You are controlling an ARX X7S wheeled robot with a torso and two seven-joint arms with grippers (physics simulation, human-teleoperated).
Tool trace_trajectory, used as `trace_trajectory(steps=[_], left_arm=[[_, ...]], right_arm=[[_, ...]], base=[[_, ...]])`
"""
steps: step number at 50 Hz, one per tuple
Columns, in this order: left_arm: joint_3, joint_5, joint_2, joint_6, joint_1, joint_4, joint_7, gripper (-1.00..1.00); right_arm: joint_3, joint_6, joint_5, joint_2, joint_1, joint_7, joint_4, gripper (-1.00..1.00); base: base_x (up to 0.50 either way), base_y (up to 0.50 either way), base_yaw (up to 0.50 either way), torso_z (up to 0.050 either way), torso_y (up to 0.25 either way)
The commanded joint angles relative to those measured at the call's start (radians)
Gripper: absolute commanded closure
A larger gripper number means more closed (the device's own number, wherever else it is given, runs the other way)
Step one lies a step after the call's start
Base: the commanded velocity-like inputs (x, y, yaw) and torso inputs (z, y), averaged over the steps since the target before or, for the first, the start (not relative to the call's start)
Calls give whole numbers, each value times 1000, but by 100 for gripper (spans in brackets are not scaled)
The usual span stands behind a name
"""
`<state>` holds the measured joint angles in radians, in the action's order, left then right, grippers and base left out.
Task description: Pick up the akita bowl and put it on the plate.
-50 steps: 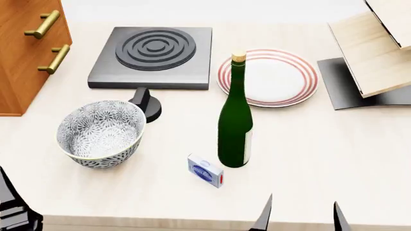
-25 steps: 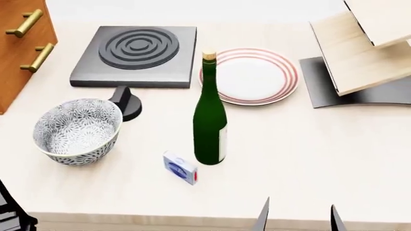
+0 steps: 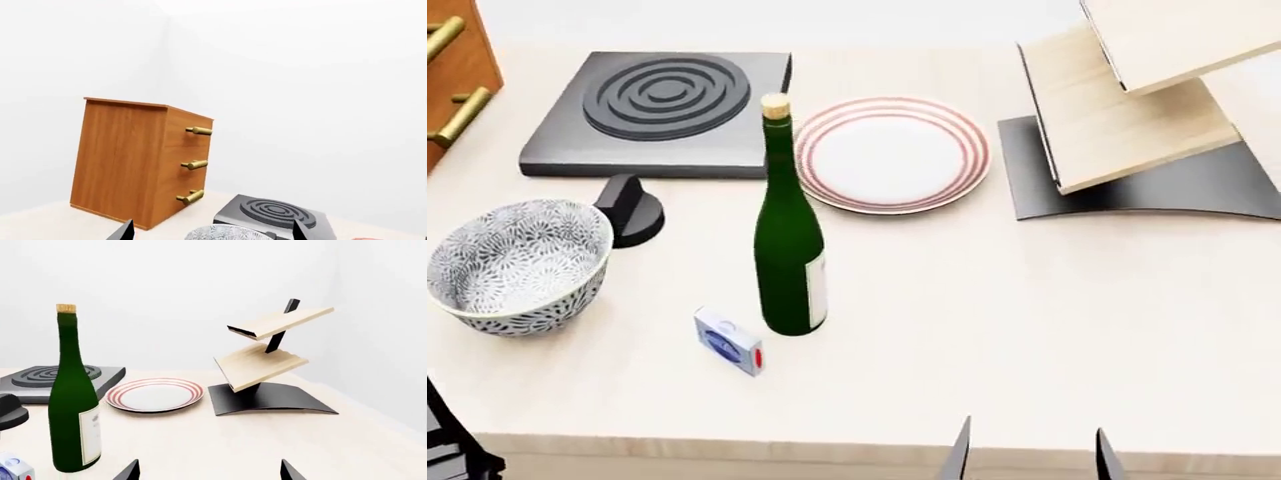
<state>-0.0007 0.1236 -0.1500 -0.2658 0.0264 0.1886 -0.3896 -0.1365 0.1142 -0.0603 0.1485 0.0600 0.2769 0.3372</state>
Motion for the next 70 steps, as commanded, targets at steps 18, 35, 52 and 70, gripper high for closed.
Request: trace_trajectory(steps=[18, 35, 52, 70], left_arm=[[18, 20, -20, -9, 0, -2, -17, -100], [27, 27, -28, -23, 0, -17, -25, -100], [37, 29, -35, -35, 0, -29, -35, -100], [49, 31, -43, -41, -4, -41, -44, -100]], right_arm=[[-58, -40, 30, 25, 10, 21, 15, -100], [-79, -40, 29, 30, 8, 33, 7, -100], [-95, -40, 25, 38, -2, 45, -11, -100], [-106, -37, 14, 48, -6, 58, -16, -100]], base=[[-7, -111, 0, 0, 0], [302, -43, 0, 0, 0], [350, -49, 0, 0, 0], [332, -49, 0, 0, 0]])
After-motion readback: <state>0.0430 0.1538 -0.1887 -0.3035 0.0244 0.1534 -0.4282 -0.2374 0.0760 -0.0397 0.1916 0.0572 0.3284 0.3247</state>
